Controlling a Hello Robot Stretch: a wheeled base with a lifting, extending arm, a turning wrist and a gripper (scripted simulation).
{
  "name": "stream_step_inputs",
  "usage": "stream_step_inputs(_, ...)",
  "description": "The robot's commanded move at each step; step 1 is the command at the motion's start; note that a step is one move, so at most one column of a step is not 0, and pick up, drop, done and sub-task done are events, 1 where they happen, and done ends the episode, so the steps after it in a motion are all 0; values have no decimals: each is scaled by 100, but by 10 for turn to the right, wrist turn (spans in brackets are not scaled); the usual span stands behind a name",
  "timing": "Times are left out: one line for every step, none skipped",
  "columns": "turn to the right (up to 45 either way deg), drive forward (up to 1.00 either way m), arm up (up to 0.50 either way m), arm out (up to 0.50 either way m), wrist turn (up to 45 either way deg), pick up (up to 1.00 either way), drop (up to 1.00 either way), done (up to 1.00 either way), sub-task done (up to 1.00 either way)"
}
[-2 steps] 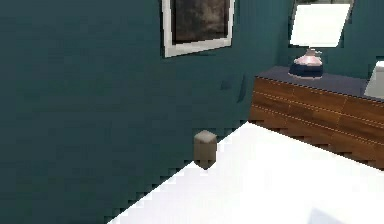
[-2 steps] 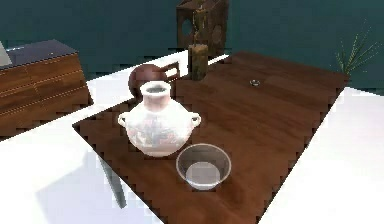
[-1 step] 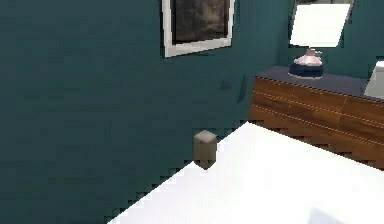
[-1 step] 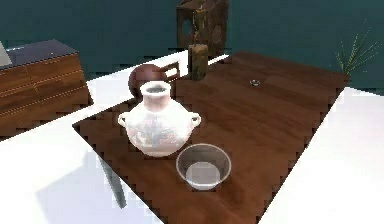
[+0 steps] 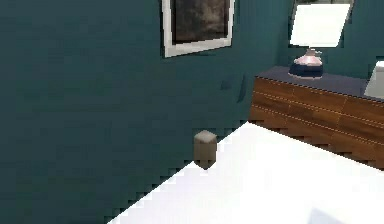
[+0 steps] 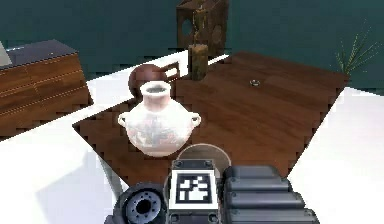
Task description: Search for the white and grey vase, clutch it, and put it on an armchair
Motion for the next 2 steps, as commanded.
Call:
stream_step_inputs(0, 0, 0, 30, 0, 0, 0, 0, 0)
stream_step_inputs(0, 0, 0, 0, 450, 0, 0, 0, 0)
